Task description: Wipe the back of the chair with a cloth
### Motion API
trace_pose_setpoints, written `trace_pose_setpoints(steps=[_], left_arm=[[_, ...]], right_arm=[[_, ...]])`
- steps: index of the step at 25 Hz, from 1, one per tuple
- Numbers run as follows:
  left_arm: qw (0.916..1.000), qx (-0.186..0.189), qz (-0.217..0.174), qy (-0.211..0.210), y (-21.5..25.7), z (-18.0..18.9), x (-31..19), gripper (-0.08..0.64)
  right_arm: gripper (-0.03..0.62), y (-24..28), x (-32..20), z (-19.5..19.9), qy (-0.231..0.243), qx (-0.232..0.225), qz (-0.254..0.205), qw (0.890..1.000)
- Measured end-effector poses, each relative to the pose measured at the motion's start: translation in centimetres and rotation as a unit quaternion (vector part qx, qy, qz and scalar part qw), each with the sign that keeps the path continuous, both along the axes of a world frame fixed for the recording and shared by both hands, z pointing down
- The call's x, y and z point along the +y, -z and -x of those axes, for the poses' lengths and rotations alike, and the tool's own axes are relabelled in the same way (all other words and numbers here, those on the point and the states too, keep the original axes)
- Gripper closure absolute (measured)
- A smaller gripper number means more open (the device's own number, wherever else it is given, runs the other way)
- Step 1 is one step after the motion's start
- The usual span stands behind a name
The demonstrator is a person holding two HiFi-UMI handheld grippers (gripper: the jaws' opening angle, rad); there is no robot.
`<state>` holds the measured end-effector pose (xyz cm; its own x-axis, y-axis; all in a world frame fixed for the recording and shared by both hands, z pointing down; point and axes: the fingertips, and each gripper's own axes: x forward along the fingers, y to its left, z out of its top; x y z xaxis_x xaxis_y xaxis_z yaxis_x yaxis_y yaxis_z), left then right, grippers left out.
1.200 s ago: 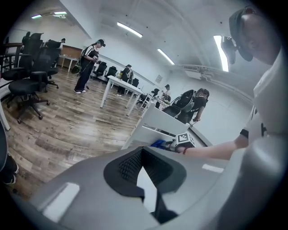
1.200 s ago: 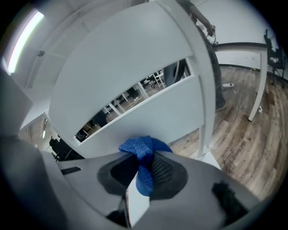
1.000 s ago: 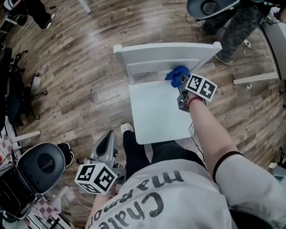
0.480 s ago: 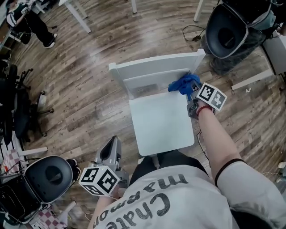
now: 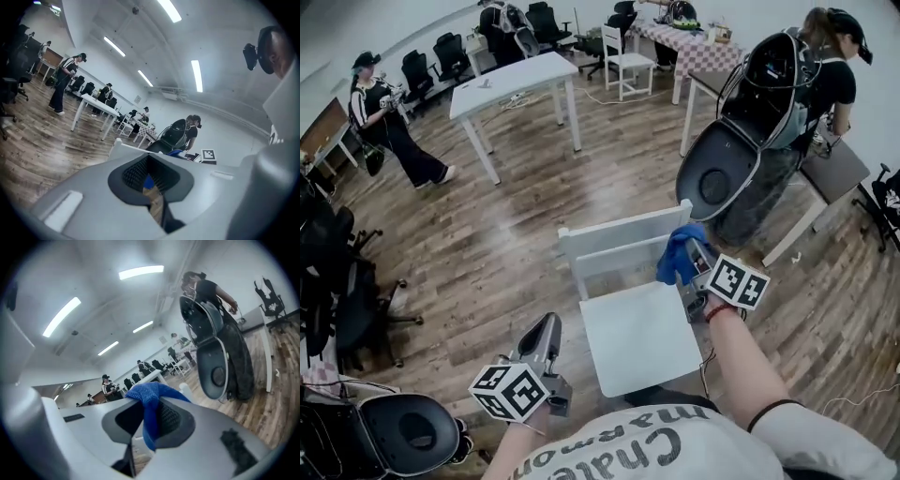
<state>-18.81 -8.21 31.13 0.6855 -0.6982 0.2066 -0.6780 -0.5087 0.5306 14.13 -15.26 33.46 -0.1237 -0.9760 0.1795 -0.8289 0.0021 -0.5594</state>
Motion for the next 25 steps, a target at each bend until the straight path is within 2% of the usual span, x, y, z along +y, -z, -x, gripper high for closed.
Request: trace_pose_setpoints(steps=[3,6,10,13,17,21,25], left_arm=[[0.9989,0.026,-0.038,-0.011,3.5,0.2,1.5,0.551],[0.9962,0.034,-0.076,-0.024,6.0,0.4,4.0,0.551],[0.9887,0.05,-0.122,-0.072,9.4,-0.4,7.3,0.552],[0.9843,0.062,-0.137,-0.093,11.1,-0.4,8.9,0.552],[0.9867,0.034,-0.13,-0.092,9.4,-0.3,10.2,0.551],[0.989,0.027,-0.113,-0.092,8.4,-1.2,11.4,0.551],[0.9908,0.025,-0.111,-0.073,8.3,-1.2,11.8,0.551]], right_arm=[[0.522,7.1,3.4,3.2,0.024,0.053,-0.068,0.996],[0.522,12.2,7.9,6.8,0.05,0.083,-0.123,0.988],[0.522,15.9,13.2,11.1,0.083,0.11,-0.158,0.978],[0.523,16.2,16.2,13.0,0.092,0.127,-0.157,0.975],[0.524,13.4,19.3,13.4,0.093,0.131,-0.117,0.98],[0.525,12.3,21.3,12.0,0.091,0.149,-0.095,0.98],[0.526,12.6,22.3,10.1,0.09,0.155,-0.091,0.98]])
